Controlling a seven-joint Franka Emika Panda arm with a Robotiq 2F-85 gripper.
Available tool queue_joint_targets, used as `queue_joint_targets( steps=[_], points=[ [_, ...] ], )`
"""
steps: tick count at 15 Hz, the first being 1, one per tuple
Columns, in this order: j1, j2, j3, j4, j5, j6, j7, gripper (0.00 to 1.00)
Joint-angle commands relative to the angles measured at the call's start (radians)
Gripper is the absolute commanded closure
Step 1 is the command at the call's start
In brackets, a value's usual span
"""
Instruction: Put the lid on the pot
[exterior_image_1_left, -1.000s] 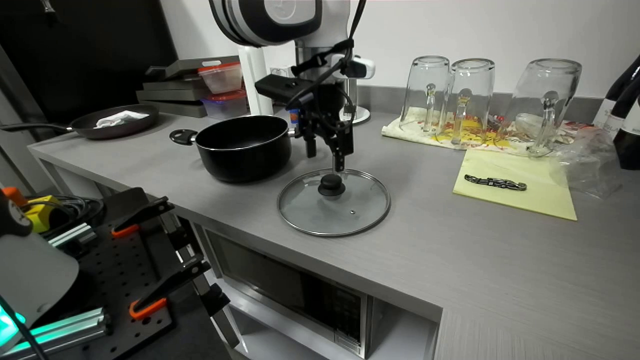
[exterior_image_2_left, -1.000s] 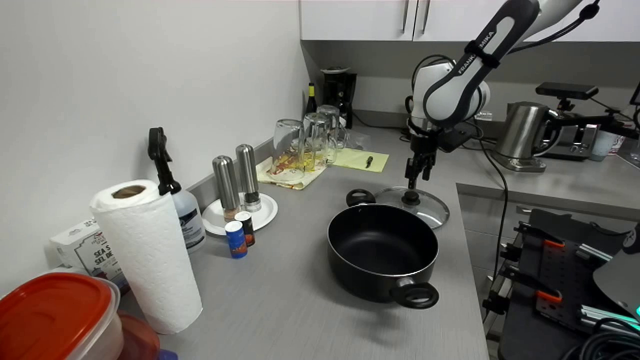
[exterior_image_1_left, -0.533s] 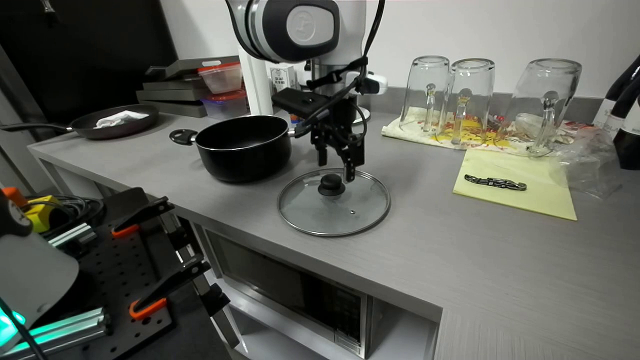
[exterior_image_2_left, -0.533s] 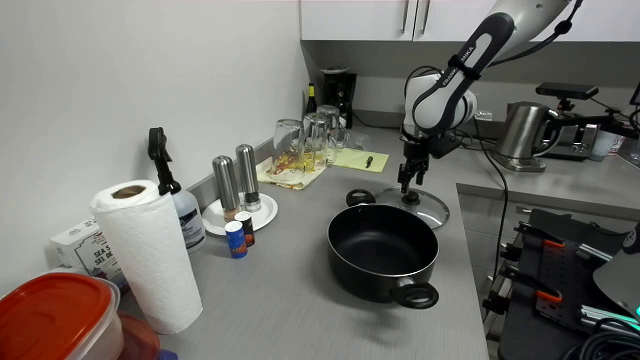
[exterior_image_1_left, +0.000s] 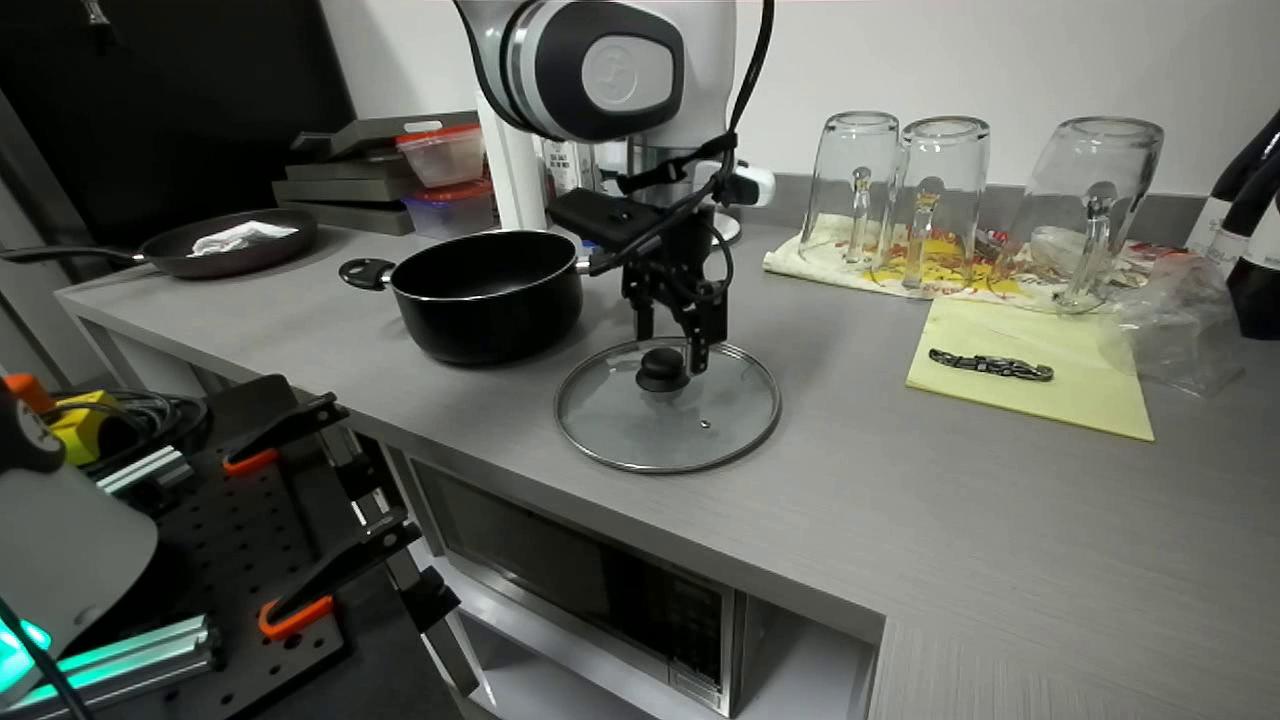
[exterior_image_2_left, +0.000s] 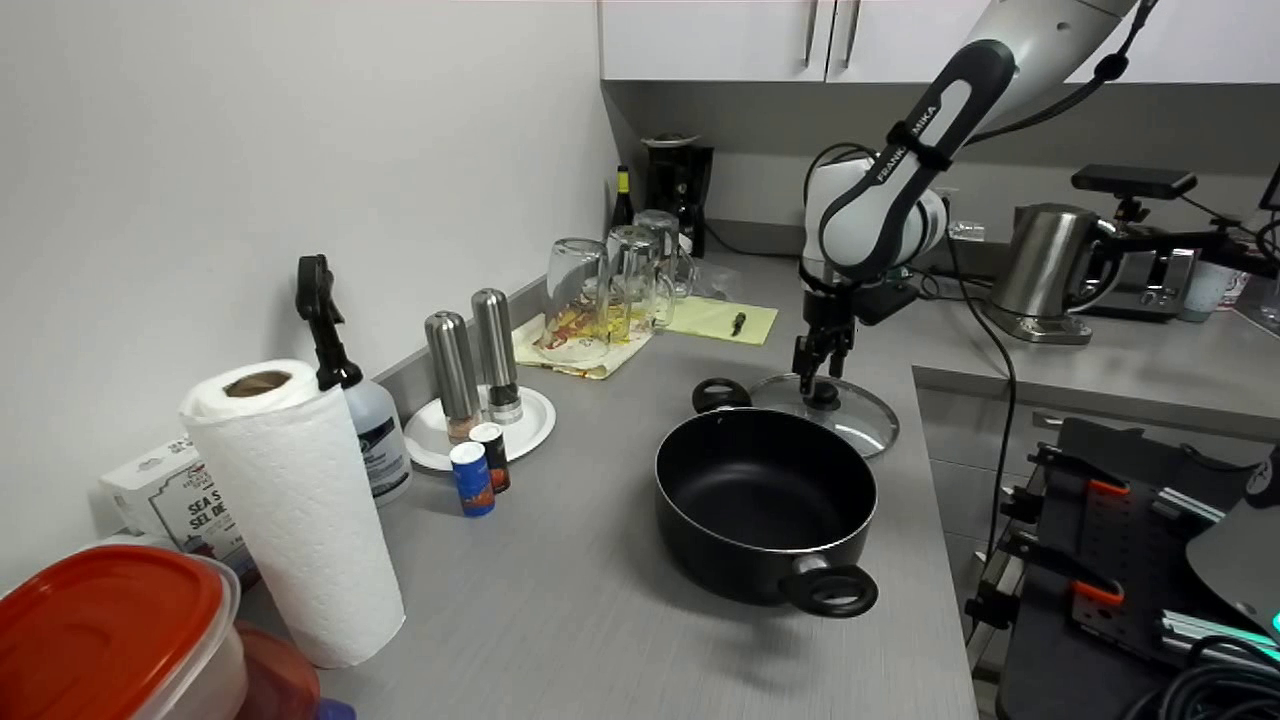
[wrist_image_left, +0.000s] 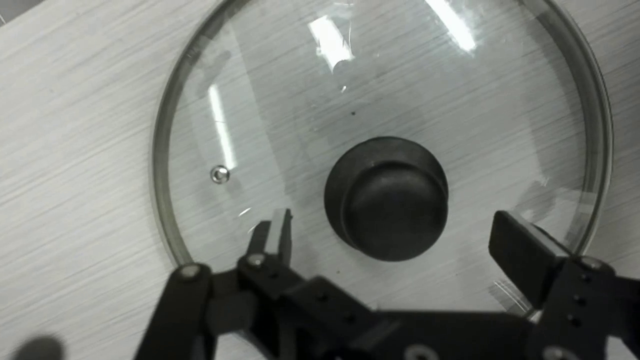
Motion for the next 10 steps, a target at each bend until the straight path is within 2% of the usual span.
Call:
queue_joint_targets(
  steps=[1,6,7,8,10],
  points=[
    [-0.016,0.016,0.012,0.009,0.033,0.015,-0.029,0.0],
    [-0.022,0.021,0.016,0.008,0.036,0.015,-0.032,0.0],
    [-0.023,0.02,0.018,0.008,0.037,0.017,-0.034,0.25],
    [-0.024,0.02,0.019,0.008,0.038,0.017,-0.034,0.26],
    [-0.025,0.018,0.022,0.008,0.039,0.017,-0.034,0.4]
  ],
)
